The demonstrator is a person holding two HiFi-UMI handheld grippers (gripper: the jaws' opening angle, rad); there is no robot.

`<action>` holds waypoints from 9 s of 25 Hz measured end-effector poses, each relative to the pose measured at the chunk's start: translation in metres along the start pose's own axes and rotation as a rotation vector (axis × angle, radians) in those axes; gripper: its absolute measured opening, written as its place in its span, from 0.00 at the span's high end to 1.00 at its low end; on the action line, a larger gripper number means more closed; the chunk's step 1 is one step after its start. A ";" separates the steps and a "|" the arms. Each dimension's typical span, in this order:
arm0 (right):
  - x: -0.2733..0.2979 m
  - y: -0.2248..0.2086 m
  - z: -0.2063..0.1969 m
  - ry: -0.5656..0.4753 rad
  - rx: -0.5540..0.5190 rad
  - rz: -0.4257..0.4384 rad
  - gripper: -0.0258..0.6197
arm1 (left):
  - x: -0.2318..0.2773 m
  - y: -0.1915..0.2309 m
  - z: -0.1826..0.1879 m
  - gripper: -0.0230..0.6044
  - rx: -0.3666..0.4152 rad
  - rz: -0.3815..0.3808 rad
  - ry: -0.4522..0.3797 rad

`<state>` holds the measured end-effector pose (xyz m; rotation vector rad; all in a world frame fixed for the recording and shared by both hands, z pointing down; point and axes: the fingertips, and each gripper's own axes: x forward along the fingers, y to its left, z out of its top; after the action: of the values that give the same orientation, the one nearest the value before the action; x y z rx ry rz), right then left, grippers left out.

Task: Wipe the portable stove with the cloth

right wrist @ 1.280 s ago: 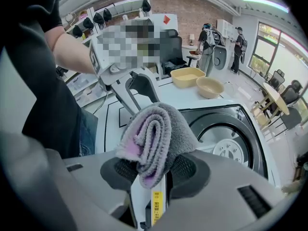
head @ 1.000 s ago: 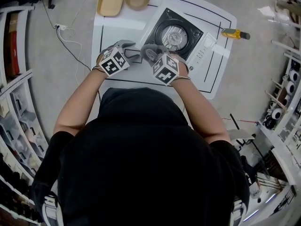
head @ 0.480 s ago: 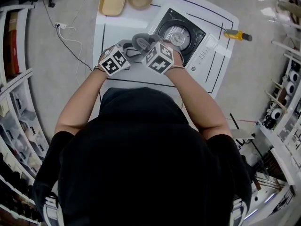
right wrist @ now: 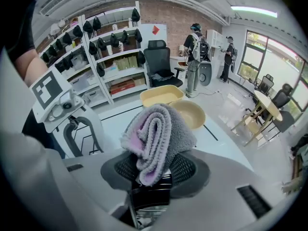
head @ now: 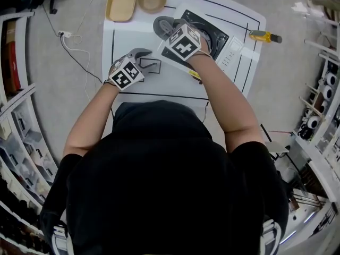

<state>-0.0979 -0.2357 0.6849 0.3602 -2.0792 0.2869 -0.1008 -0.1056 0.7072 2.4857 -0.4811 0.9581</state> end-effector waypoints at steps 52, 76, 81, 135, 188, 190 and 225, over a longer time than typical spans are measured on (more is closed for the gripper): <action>-0.119 -0.166 -0.184 -0.002 0.431 -0.355 0.69 | 0.011 -0.010 -0.006 0.59 0.041 0.007 0.087; -0.189 -0.167 -0.258 0.405 -0.011 -0.653 0.69 | 0.006 -0.019 -0.004 0.59 0.052 0.017 0.100; -0.182 -0.145 -0.258 0.434 -0.118 -0.627 0.70 | 0.006 -0.019 -0.004 0.59 0.053 0.019 0.100; -0.164 0.078 -0.198 0.050 -0.028 -0.241 0.72 | -0.006 -0.055 -0.013 0.55 0.029 0.043 0.151; -0.039 -0.032 -0.045 -0.110 0.284 -0.052 0.72 | -0.006 -0.036 -0.020 0.58 0.004 -0.035 0.099; -0.041 -0.036 -0.047 -0.112 0.304 -0.054 0.71 | -0.006 -0.036 -0.021 0.58 0.001 -0.033 0.097; -0.113 -0.093 -0.164 -0.143 0.694 -0.218 0.72 | -0.002 -0.040 -0.021 0.58 0.003 -0.027 0.112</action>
<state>0.1215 -0.2493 0.6749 1.0372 -2.0008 0.8722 -0.0955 -0.0607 0.7094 2.4193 -0.4096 1.0816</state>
